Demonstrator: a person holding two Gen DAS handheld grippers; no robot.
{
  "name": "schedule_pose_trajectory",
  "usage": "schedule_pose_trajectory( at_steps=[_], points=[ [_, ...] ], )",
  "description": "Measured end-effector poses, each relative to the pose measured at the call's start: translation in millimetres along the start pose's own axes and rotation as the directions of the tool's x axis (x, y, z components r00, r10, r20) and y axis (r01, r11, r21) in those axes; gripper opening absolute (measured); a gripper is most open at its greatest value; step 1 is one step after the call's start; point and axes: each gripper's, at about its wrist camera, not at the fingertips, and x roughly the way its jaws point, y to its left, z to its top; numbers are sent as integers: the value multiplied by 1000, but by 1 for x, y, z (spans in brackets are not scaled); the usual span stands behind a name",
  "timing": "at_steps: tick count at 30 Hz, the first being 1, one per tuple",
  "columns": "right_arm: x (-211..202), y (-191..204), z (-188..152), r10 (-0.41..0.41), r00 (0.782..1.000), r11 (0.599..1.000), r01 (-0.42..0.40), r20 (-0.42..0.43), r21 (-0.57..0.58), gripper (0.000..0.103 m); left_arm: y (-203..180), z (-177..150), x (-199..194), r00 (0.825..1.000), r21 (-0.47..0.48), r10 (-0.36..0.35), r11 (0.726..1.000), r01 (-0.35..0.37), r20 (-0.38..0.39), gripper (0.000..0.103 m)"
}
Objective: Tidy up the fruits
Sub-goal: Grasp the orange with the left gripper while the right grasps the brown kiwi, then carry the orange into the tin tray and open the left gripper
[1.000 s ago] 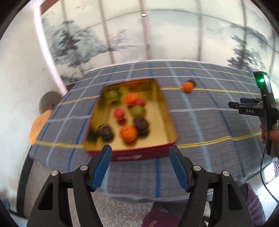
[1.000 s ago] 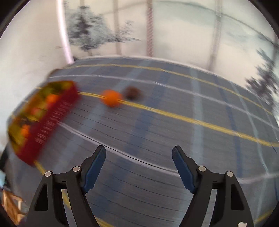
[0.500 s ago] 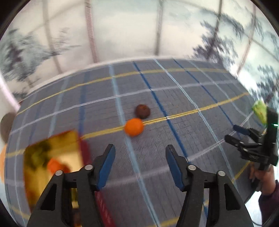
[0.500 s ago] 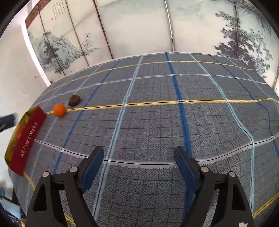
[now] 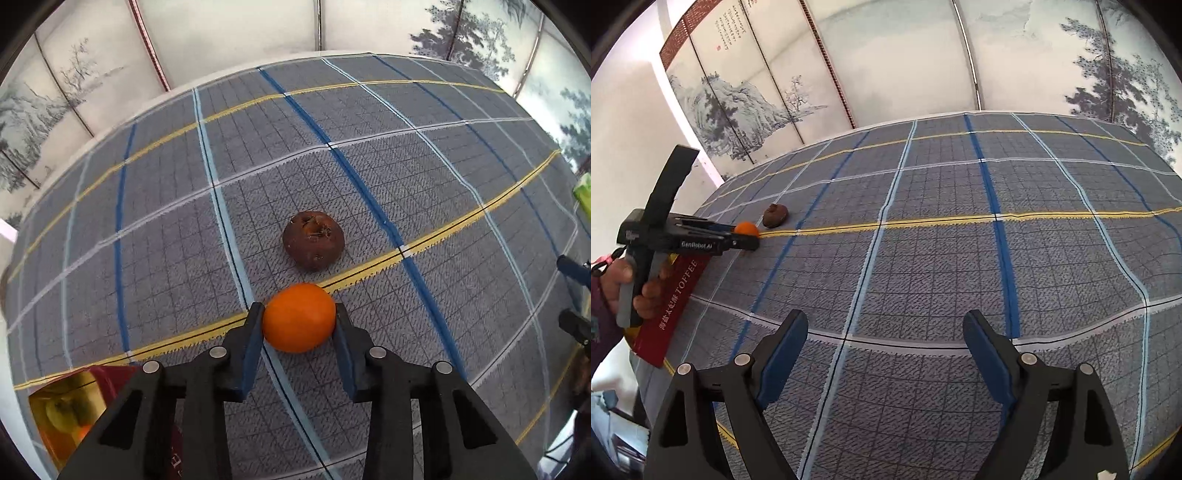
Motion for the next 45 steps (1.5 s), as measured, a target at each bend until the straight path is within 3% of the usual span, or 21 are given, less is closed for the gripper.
schedule_pose_trajectory(
  at_steps=[5, 8, 11, 15, 21, 23, 24, 25, 26, 29, 34, 39, 42, 45],
  points=[
    [0, 3, 0, 1, 1000, 1000, -1, -4, -9, 84, -17, -27, -26, 998, -94, 28, 995, -23, 51, 36],
    [6, 16, 12, 87, 996, 995, -89, -34, -37, 84, -28, -55, -52, 996, -161, -19, 986, 34, 92, 37],
    [23, 48, 40, 140, 989, 977, -145, -43, -154, 84, -37, -80, -77, 991, -194, -45, 978, 69, 128, 37],
    [77, 95, 80, 199, 974, 935, -222, -108, -277, 84, -38, -103, -102, 984, -240, -90, 963, 125, 151, 37],
    [148, 142, 103, 117, 979, 902, -174, -165, -396, 84, -22, -127, -129, 979, -298, -86, 944, 139, 183, 37],
    [168, 152, 104, 79, 980, 895, -151, -184, -419, 74, -17, -134, -135, 978, -315, -78, 939, 137, 191, 37],
    [174, 152, 104, 55, 980, 894, -134, -192, -427, 61, -14, -136, -137, 977, -322, -79, 936, 141, 196, 37],
    [175, 156, 103, 29, 985, 885, -104, -169, -454, 36, -11, -140, -140, 976, -329, -79, 933, 144, 203, 37],
    [173, 158, 104, 38, 984, 882, -116, -176, -456, 35, -8, -145, -145, 975, -342, -68, 929, 139, 212, 37],
    [156, 158, 95, 36, 986, 880, -109, -163, -462, 34, 2, -158, -155, 971, -377, -45, 916, 134, 236, 37],
    [91, 128, 60, 64, 994, 929, -93, -92, -360, 34, 27, -190, -172, 967, -440, 28, 893, 88, 252, 37],
    [41, 84, 21, -10, 999, 975, 2, -34, -223, 34, 43, -218, -174, 969, -468, 102, 884, 16, 226, 37],
    [31, 73, 4, -83, 996, 973, 76, -25, -216, 35, 50, -230, -172, 966, -479, 147, 877, -29, 212, 37],
    [28, 68, 2, -98, 995, 977, 92, -22, -191, 35, 62, -239, -172, 962, -493, 168, 869, -42, 215, 37]
  ],
)
